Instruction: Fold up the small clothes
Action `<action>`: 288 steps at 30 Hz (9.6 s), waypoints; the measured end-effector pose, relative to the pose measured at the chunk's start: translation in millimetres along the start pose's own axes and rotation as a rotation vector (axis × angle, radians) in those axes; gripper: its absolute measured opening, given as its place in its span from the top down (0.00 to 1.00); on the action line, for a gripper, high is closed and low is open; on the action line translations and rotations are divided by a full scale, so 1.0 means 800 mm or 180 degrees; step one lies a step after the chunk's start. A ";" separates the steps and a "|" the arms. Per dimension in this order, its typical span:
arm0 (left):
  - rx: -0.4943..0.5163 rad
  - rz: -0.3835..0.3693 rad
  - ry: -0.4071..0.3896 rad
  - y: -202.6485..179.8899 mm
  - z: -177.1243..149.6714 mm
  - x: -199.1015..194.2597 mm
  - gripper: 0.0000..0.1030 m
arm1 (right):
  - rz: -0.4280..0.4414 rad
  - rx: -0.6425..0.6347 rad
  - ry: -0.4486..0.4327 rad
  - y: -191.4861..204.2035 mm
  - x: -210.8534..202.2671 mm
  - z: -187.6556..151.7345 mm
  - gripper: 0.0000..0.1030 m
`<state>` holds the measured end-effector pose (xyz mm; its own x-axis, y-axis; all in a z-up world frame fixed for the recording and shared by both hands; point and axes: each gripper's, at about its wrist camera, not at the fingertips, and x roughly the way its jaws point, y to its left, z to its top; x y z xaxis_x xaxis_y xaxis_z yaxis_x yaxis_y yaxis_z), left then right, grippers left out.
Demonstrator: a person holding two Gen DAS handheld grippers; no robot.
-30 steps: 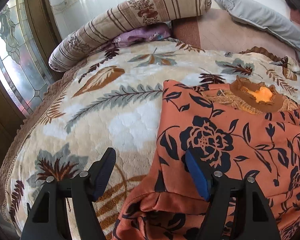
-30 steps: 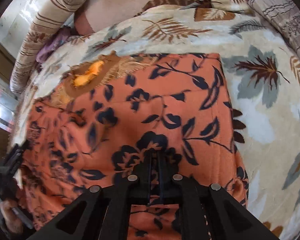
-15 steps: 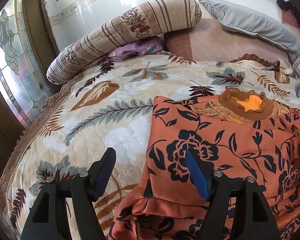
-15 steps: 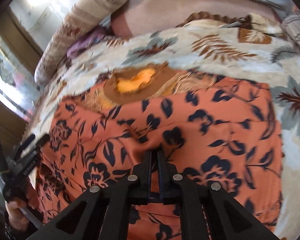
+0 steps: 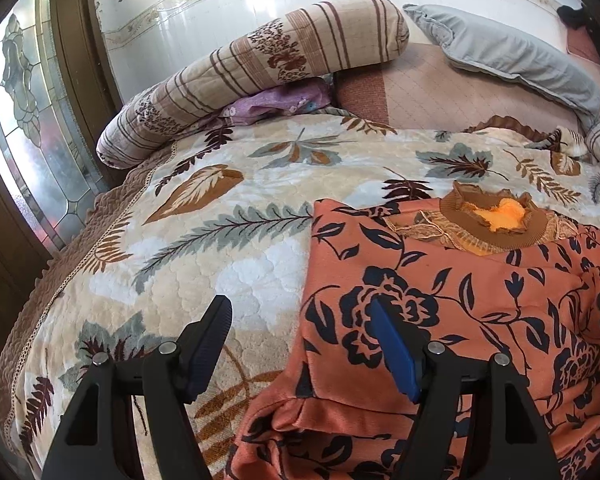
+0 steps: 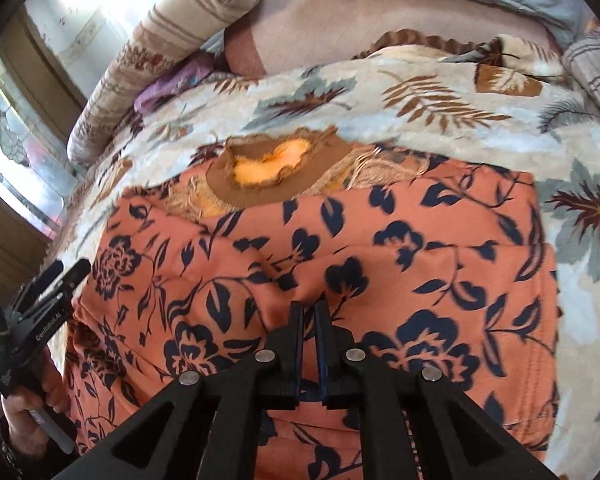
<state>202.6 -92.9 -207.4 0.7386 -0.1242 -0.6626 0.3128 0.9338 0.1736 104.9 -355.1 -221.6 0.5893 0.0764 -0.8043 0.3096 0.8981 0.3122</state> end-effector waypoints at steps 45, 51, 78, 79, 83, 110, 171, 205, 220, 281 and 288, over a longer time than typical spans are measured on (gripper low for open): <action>-0.0291 -0.0344 0.0463 0.094 -0.096 -0.084 0.28 | 0.0121 0.1112 -0.0629 -0.147 -0.179 -0.143 0.26; -0.0243 -0.0400 0.0698 0.111 -0.163 -0.125 0.28 | 0.0081 0.1097 -0.0542 -0.153 -0.206 -0.198 0.26; -0.0275 -0.0856 0.1286 0.120 -0.242 -0.139 0.50 | 0.0355 0.0076 0.0455 0.009 -0.089 -0.219 0.67; -0.0301 -0.0917 0.1286 0.121 -0.243 -0.138 0.61 | 0.0264 -0.0025 0.0436 0.019 -0.086 -0.220 0.67; -0.0313 -0.1068 0.1283 0.123 -0.247 -0.137 0.76 | 0.0430 -0.0173 0.0675 0.024 -0.098 -0.232 0.67; -0.0120 -0.1441 0.1335 0.113 -0.242 -0.138 0.95 | 0.0022 0.0657 0.1157 -0.117 -0.120 -0.309 0.69; -0.0073 -0.2123 0.0922 0.150 -0.086 -0.186 0.95 | 0.0811 0.0223 0.0197 -0.055 -0.248 -0.174 0.93; -0.0689 -0.1541 -0.0007 0.057 0.004 -0.044 0.39 | 0.0325 0.0831 -0.0525 -0.127 -0.137 -0.011 0.68; 0.0107 -0.1380 0.0550 -0.048 -0.013 0.028 0.39 | -0.0317 0.0315 -0.0138 -0.037 0.051 0.098 0.69; -0.0463 -0.0327 0.0768 0.003 -0.027 0.075 0.00 | -0.0329 0.1002 -0.0440 -0.155 0.000 0.087 0.66; -0.0408 -0.0419 0.0925 0.008 -0.029 0.063 0.00 | -0.0120 0.0814 -0.0399 -0.096 -0.052 0.037 0.66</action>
<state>227.8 -85.7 -256.6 0.4902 -0.1629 -0.8563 0.3030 0.9530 -0.0078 78.9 -440.1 -197.2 0.6566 -0.0234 -0.7539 0.5019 0.7597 0.4135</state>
